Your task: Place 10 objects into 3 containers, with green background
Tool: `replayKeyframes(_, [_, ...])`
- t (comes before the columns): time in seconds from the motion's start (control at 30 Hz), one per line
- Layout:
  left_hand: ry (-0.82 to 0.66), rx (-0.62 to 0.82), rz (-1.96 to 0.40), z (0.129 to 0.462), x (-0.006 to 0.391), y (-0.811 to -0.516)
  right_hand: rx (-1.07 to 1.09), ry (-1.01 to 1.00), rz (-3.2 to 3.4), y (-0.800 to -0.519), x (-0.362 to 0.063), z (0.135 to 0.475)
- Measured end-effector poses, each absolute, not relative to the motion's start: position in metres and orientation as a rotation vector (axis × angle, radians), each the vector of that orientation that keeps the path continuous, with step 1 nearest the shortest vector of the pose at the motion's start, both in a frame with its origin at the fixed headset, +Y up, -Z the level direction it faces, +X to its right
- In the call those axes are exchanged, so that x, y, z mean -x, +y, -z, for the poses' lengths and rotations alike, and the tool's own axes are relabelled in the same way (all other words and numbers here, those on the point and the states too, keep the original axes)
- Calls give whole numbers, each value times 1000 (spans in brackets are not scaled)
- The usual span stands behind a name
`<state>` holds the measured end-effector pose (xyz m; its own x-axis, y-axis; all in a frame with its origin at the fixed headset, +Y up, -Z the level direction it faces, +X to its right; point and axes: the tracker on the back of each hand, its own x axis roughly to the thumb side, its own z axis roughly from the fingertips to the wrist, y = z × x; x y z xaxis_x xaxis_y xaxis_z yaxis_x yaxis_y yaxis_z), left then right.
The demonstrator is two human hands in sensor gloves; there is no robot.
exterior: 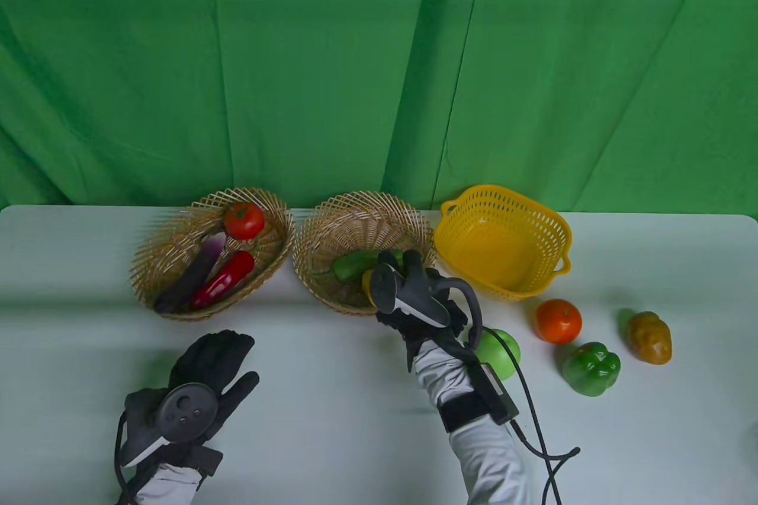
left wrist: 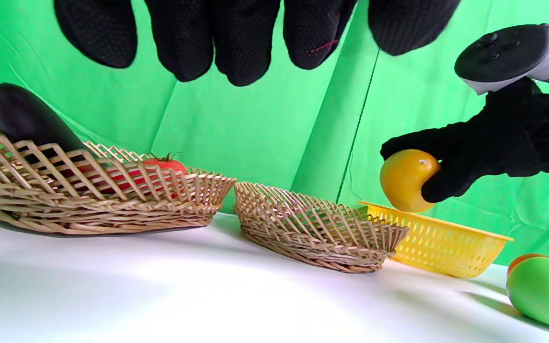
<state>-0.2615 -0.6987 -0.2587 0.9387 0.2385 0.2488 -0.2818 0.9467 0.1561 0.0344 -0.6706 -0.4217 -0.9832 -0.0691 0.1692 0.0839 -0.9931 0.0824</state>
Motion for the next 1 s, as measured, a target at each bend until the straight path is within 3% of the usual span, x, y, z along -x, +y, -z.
replayKeyframes(0.4, [-222, -181, -261, 259, 262, -699, 205, -210, 3063, -683, -20, 441])
replayKeyframes(0.53, [-226, -163, -247, 261, 261, -702, 156, -150, 3002, -686, -20, 441])
replayKeyframes(1.0, [-225, -147, -225, 261, 262, -704, 232, -114, 3049, -668, -58, 418])
